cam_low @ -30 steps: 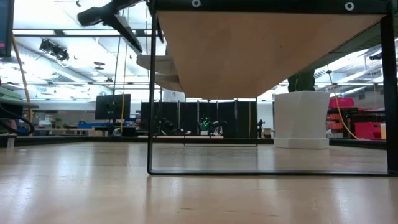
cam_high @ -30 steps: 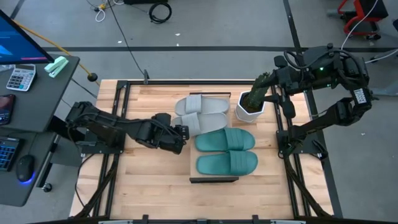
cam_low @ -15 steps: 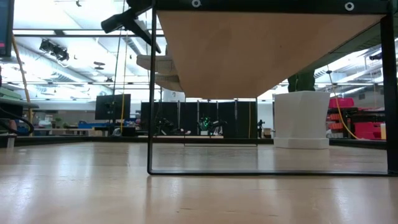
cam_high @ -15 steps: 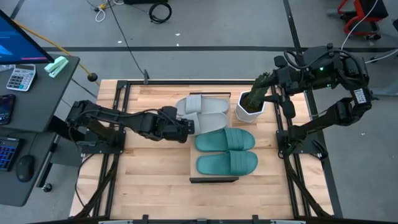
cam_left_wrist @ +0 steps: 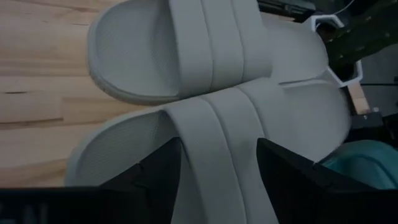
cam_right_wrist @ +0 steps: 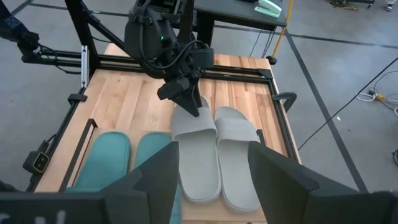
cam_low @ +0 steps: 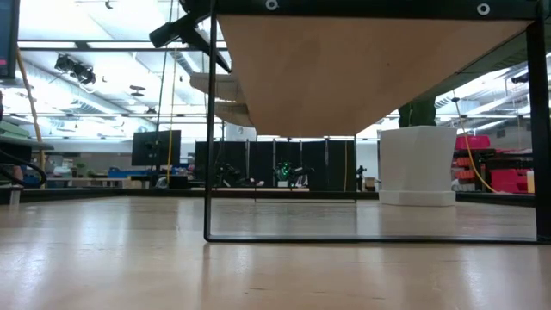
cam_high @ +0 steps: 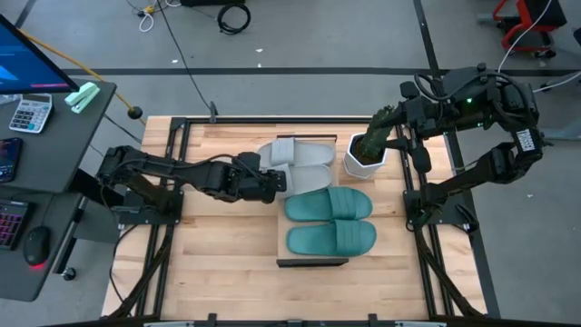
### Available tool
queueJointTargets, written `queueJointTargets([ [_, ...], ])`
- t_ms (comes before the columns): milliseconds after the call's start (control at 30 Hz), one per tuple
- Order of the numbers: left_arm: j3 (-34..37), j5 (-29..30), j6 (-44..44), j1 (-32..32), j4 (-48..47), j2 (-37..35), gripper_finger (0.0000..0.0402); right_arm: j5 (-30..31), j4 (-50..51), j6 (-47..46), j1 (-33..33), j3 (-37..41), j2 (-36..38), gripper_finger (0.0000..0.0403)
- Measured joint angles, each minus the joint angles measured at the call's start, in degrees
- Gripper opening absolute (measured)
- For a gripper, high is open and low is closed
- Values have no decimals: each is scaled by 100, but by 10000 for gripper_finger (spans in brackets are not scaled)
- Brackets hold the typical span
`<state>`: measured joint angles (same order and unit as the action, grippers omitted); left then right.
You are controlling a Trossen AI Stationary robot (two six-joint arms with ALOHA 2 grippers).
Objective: Pick and place slides into the shelf
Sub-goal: Put the gray slide on the shelf
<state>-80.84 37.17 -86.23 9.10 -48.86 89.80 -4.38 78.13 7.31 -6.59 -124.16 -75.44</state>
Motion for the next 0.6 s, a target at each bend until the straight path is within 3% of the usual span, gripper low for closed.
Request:
queueJointTargets([
  [233,0,-112,553,-146,480,-2,209,-1,0,-52,0,0,0,199],
  [600,0,-360,927,-223,458,9,202,-2,0,-112,0,0,0,199],
])
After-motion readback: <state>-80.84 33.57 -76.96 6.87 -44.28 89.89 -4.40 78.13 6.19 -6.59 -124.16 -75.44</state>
